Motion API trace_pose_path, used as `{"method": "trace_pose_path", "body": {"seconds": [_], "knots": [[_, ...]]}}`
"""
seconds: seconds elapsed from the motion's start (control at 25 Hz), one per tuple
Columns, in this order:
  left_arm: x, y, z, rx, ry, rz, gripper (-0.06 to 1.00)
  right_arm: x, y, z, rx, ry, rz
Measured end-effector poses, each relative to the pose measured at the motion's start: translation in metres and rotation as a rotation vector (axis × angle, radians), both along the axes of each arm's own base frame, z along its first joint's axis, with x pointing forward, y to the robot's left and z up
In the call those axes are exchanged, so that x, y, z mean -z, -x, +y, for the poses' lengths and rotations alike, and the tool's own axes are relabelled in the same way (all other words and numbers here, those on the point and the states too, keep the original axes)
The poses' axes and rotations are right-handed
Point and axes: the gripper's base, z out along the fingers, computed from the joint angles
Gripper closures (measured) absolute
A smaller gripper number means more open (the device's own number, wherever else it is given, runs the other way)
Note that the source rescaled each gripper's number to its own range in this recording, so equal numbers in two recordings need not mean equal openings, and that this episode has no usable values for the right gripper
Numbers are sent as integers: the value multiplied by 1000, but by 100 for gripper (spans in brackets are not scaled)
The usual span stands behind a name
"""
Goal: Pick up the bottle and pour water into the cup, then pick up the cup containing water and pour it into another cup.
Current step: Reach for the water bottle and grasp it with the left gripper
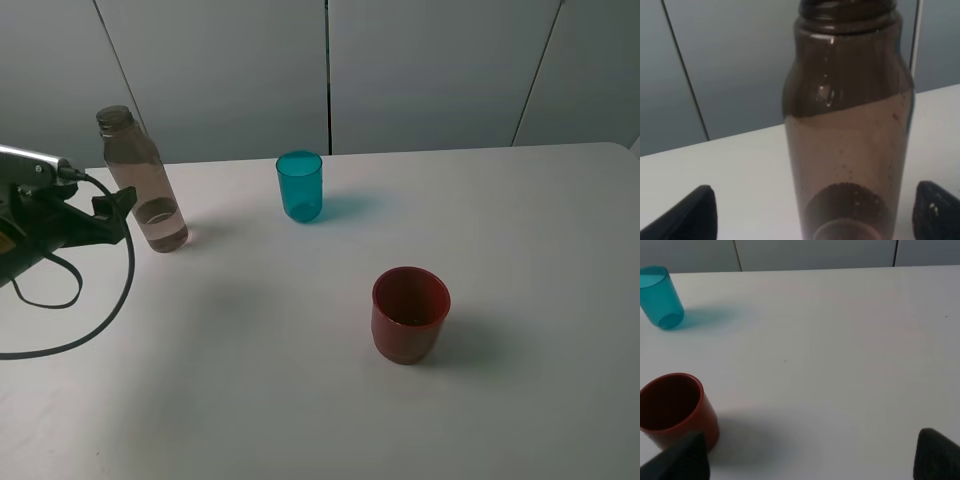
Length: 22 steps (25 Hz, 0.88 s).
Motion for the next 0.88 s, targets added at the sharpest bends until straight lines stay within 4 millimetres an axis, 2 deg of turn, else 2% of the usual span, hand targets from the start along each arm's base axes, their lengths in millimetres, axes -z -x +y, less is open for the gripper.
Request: {"method": "trace_pose_path", "body": {"seconds": [0.36, 0.68, 0.88], "knots": [[22, -28, -10, 37, -4, 22, -6, 0, 0, 0, 0, 0, 0], [32, -52, -13, 47, -8, -2, -6, 0, 0, 0, 0, 0, 0], [40, -60, -21, 71, -8, 2, -6, 0, 0, 0, 0, 0, 0]]}}
